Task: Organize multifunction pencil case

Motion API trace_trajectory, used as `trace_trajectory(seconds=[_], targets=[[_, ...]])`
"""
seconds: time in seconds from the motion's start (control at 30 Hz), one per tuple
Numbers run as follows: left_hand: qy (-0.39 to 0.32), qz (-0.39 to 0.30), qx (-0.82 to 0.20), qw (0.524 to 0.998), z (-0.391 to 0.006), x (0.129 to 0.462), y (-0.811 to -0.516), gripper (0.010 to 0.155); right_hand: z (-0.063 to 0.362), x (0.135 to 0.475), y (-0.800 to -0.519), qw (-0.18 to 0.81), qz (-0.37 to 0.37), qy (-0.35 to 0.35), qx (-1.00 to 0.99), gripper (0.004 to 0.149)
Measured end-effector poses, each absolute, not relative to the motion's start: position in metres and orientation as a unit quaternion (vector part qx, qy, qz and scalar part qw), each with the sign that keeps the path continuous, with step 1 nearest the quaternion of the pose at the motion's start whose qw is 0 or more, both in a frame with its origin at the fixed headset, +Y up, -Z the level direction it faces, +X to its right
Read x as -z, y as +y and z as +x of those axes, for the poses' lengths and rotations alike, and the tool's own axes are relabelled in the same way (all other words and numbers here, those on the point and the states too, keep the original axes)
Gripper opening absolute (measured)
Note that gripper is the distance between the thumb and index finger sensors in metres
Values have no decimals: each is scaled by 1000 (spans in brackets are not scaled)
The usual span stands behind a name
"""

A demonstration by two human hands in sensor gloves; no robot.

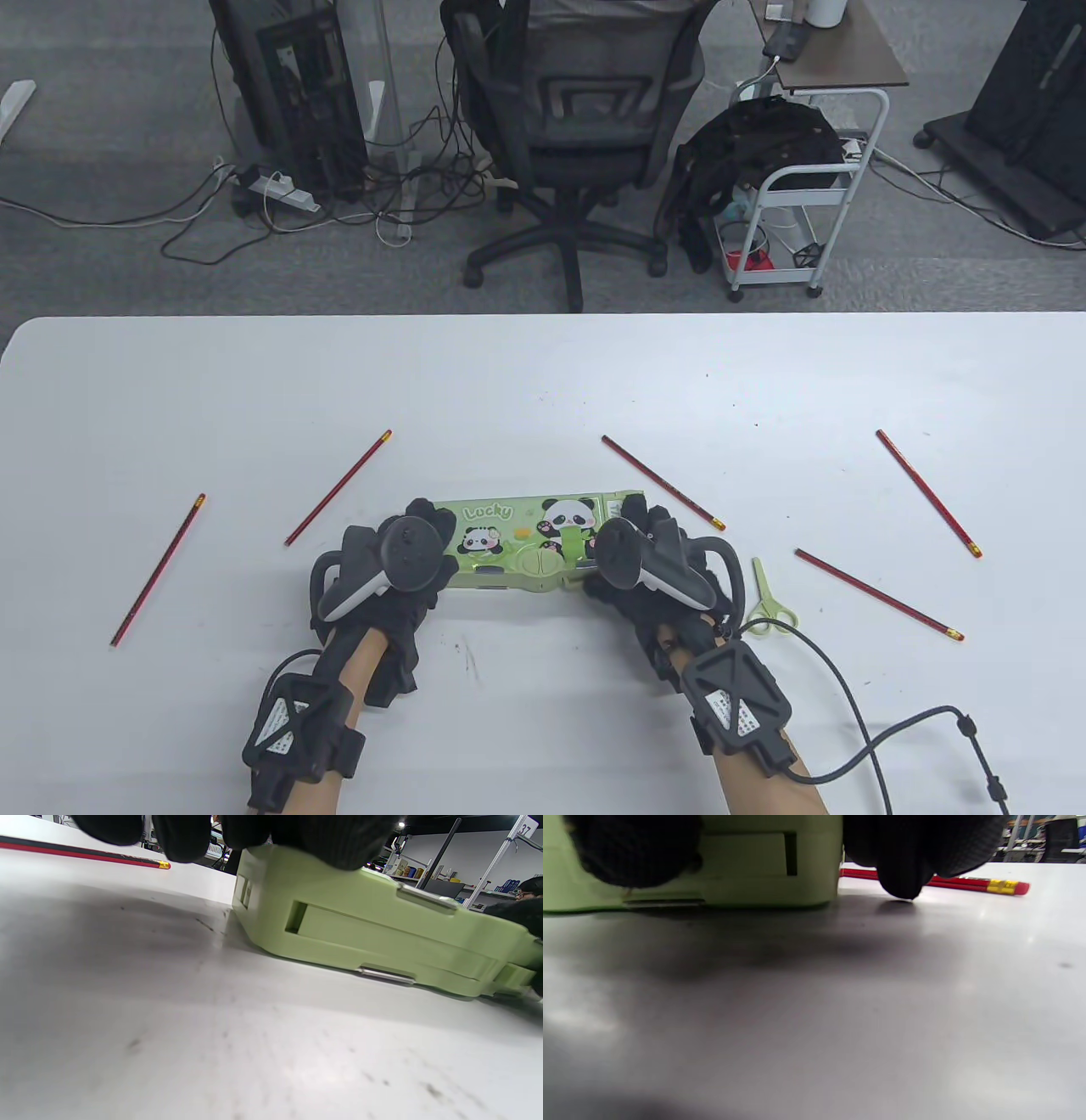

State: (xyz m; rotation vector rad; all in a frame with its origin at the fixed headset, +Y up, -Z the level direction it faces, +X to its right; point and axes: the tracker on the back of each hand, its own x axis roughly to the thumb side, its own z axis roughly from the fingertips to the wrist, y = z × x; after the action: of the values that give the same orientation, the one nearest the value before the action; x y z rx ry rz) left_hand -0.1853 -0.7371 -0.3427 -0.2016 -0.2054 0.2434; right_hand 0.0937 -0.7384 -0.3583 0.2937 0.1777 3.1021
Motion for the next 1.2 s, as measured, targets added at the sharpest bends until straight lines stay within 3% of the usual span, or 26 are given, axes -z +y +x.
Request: trace_trajectory(seconds=[0.43, 0.73, 0.9, 1.07, 1.2], targets=[[-102, -101, -118, 983, -185, 343, -737, 61, 86, 356, -739, -24, 78, 36, -996, 107], [-102, -106, -121, 982, -184, 343, -737, 61, 129, 366, -728, 156, 116, 96, -976, 85], [-88, -125, -121, 981, -178, 344, -733, 62, 137, 367, -729, 192, 111, 94, -971, 80], [-69, -166, -141, 973, -162, 347, -726, 75, 138, 368, -730, 200, 110, 95, -969, 79], [-34, -214, -78, 973, -137, 355, -718, 89, 140, 369, -730, 218, 108, 102, -965, 78]])
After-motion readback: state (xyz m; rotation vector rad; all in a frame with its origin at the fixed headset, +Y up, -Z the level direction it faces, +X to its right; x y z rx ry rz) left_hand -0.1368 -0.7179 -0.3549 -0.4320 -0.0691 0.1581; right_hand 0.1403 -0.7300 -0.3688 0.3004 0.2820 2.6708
